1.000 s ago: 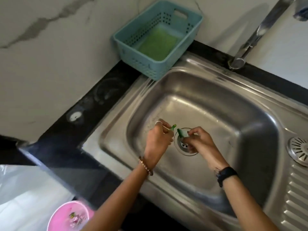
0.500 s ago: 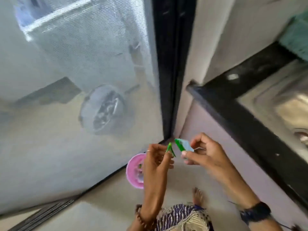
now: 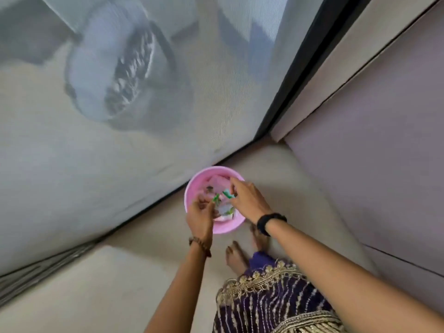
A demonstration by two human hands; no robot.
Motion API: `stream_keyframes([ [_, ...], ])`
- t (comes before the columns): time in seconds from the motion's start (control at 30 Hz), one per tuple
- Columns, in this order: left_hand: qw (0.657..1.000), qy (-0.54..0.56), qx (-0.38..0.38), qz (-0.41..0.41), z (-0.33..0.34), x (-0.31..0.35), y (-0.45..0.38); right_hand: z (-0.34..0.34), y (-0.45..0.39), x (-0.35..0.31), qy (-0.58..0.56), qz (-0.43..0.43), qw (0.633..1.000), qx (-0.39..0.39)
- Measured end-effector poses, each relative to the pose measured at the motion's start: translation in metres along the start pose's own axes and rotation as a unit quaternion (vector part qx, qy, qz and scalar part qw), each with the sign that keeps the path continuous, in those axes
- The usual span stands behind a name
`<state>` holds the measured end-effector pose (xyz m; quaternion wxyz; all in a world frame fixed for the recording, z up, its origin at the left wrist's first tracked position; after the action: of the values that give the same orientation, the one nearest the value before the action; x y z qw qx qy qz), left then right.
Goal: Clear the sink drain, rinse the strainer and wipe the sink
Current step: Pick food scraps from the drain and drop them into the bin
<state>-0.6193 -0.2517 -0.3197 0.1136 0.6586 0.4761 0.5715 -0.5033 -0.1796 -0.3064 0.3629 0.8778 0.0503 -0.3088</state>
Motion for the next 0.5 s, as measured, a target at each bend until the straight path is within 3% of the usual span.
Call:
stream_keyframes([
  [0.2,0.993,-0.034,-0.096,-0.064,0.029,-0.08,-0.07,0.086,-0.06,0.052,-0.029,0.055,0.994,-0.092],
  [0.3,0.992,-0.018,-0.105,-0.069,0.027,-0.082,-0.067,0.089,-0.063,0.056,-0.064,0.084,0.992,-0.074],
  [0.37,0.992,0.009,-0.099,-0.075,0.022,-0.069,-0.051,0.077,-0.053,0.049,-0.15,0.106,0.982,-0.042],
  [0.5,0.971,0.169,-0.089,-0.141,0.014,-0.011,0.001,0.023,-0.006,0.012,-0.401,0.16,0.902,0.015],
])
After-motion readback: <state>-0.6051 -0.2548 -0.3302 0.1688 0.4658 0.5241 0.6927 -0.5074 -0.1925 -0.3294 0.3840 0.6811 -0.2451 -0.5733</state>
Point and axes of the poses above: each hand's wrist, its own y-axis away from the middle knuckle, its own z-axis out of the palm, x = y × z, the point moved 5 cm from there along -y, towards the middle knuckle, and after that the axes turned 1 degree about -x, right-handed, at the moved point
